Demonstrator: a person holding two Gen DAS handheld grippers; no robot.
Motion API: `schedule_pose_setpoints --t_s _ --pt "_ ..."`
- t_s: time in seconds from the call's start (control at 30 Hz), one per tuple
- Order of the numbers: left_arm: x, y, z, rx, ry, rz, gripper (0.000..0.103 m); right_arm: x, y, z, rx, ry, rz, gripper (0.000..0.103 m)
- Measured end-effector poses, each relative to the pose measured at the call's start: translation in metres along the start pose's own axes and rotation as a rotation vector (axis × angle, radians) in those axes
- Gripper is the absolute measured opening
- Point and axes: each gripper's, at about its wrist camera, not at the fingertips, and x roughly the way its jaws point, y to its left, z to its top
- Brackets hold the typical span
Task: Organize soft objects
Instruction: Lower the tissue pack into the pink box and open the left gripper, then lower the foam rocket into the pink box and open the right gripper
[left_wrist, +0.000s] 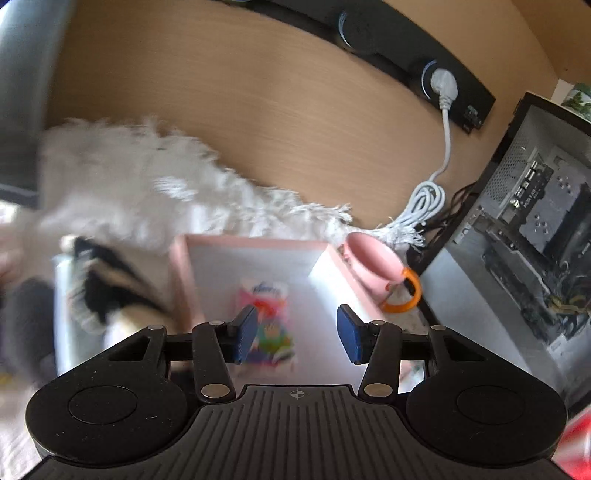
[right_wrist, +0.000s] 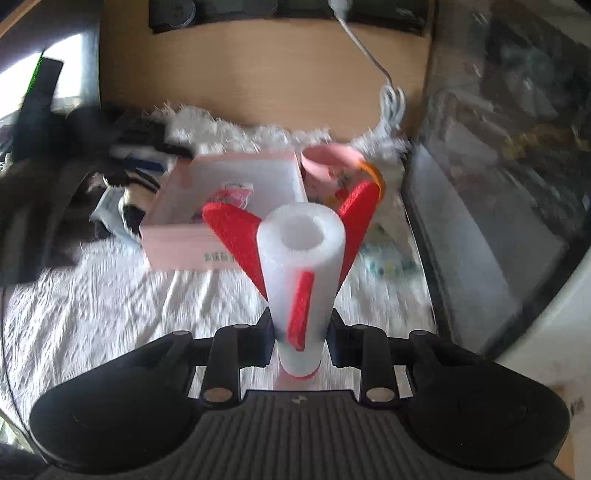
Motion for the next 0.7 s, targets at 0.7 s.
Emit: schedule_pose_setpoints --t_s 0.7 --pt "-0.125 0.114 -0.109 -0.293 0.058 0.199 0.051 0.175 0.055 0.201 -0.223 0.294 0.127 0.064"
